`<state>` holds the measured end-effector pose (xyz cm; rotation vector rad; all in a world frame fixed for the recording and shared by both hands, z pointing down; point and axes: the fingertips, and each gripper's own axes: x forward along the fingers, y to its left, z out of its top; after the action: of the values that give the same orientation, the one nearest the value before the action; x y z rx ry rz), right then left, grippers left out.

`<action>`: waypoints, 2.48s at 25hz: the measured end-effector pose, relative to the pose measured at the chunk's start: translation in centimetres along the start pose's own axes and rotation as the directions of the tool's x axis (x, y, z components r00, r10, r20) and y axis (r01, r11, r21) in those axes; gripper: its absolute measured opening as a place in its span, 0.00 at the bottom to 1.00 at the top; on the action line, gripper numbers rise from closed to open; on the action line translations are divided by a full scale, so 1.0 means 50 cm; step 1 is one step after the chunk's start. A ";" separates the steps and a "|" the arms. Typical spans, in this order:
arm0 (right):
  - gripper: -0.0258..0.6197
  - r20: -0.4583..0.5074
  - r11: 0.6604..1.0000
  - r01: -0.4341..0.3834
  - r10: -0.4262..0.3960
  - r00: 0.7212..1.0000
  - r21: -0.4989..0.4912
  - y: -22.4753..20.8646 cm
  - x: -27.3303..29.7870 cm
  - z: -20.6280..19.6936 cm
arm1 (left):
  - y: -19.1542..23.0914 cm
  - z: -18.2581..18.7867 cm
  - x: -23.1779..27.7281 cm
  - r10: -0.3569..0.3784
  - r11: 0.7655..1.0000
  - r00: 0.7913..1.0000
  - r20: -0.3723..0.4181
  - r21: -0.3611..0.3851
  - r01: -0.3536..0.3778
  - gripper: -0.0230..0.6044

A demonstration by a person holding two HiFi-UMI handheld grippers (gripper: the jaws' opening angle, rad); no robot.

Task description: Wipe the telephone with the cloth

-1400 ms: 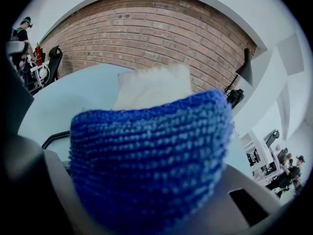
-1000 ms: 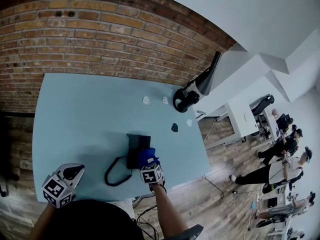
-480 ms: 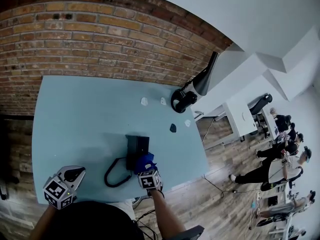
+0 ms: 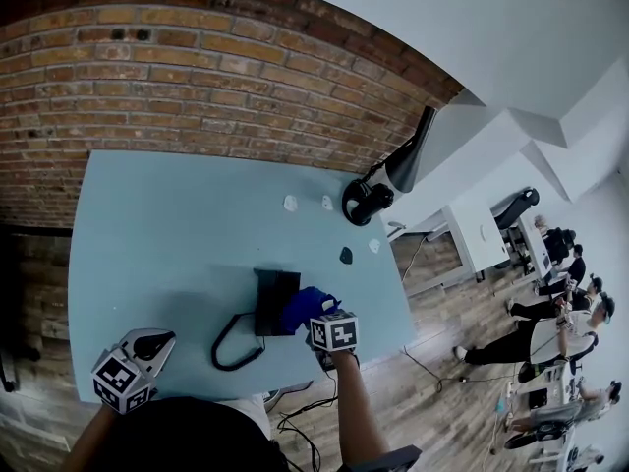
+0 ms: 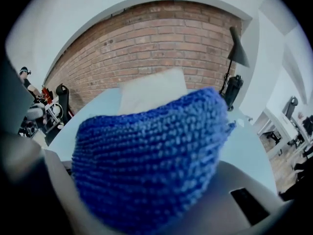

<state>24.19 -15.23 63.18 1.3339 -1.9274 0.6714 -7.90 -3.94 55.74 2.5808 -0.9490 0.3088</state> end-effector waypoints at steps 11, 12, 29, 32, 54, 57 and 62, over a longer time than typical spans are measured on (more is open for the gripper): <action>0.18 0.070 0.998 0.031 -0.027 0.997 -0.057 0.036 0.118 0.162 | 0.030 -0.004 -0.022 0.049 0.998 0.999 0.004 -0.025 -0.049 0.02; 0.18 0.045 0.998 0.040 -0.038 0.998 -0.053 0.037 0.136 0.150 | 0.035 -0.004 -0.026 0.058 0.998 0.998 0.004 -0.028 -0.058 0.02; 0.17 0.107 0.978 0.119 -0.101 0.989 -0.173 0.056 0.175 0.077 | 0.046 -0.020 -0.016 0.050 0.998 0.998 -0.029 -0.023 -0.051 0.02; 0.17 0.109 0.979 0.119 -0.102 0.989 -0.164 0.056 0.175 0.069 | 0.042 -0.019 -0.016 0.045 0.999 0.999 -0.031 -0.013 -0.045 0.02; 0.17 0.031 0.987 0.106 -0.103 0.994 -0.123 0.093 0.142 -0.072 | 0.022 -0.025 -0.017 0.019 1.000 0.999 -0.031 0.000 -0.019 0.02; 0.17 0.026 0.987 0.105 -0.103 0.994 -0.123 0.100 0.138 -0.095 | 0.021 -0.026 -0.017 0.017 1.000 0.999 -0.033 0.003 -0.017 0.02; 0.17 0.012 0.990 0.101 -0.100 0.995 -0.100 0.112 0.130 -0.132 | 0.016 -0.031 -0.014 0.012 1.000 0.999 -0.035 0.006 -0.012 0.02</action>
<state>19.01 -12.24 72.21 1.3620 -1.8608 0.5145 -9.08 -3.48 57.12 2.5672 -0.9535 0.3589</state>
